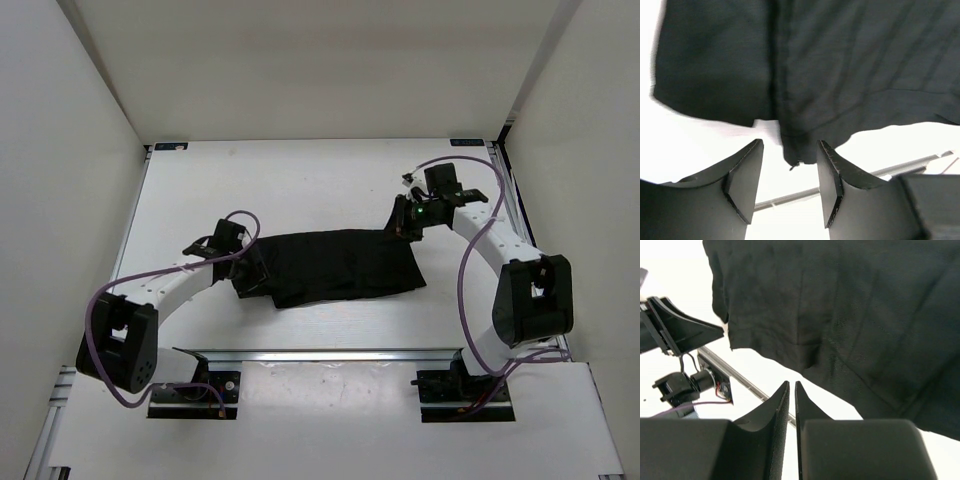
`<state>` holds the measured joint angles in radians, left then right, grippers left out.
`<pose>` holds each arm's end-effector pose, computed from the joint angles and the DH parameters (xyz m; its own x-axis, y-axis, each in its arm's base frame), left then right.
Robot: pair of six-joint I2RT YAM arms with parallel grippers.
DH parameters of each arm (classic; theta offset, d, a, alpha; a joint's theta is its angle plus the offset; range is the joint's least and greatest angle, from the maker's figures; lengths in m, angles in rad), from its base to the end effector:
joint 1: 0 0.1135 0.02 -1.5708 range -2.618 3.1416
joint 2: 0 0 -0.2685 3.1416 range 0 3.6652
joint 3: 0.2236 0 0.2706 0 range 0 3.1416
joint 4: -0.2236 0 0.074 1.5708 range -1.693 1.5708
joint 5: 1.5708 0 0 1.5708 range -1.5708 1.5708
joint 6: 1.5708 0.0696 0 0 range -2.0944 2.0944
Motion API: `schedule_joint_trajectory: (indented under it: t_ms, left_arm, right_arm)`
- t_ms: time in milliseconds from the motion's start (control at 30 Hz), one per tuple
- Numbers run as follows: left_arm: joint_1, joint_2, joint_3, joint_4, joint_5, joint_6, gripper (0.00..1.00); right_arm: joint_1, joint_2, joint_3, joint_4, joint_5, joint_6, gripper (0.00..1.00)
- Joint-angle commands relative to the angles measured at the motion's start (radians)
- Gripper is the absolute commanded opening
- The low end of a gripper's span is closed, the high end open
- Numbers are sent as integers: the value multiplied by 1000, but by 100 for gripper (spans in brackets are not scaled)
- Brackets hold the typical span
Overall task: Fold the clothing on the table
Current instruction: Fold the skirt
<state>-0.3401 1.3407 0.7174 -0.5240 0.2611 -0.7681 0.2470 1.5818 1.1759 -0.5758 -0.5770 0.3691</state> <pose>0.2448 -0.1057 0.1409 -0.9115 -0.3894 -0.1321 -0.2934 0.8409 -0.4548 0.3423 0.1255 0.2229 -0.9319 0.0769 -0.3546 -0.1743 0.7622 0.6235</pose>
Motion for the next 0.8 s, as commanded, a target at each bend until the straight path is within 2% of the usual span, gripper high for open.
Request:
schedule_joint_trajectory:
  t_ms: [0, 233, 400, 500, 767]
  left_arm:
    - [4, -18, -21, -8, -52, -8, 57]
    - [1, 9, -73, 80, -4, -63, 54]
    - [-22, 20, -32, 79, -3, -82, 52]
    - [-7, 15, -29, 90, 49, -105, 52]
    - [-28, 14, -30, 101, 7, -122, 49]
  right_arm:
    - [-18, -55, -33, 7, 19, 13, 13]
    - [-31, -68, -65, 10, 3, 13, 13]
    - [-41, -71, -65, 2, 9, -1, 13]
    - [-51, -66, -70, -3, 8, -12, 13]
    - [-52, -56, -70, -19, 6, -16, 13]
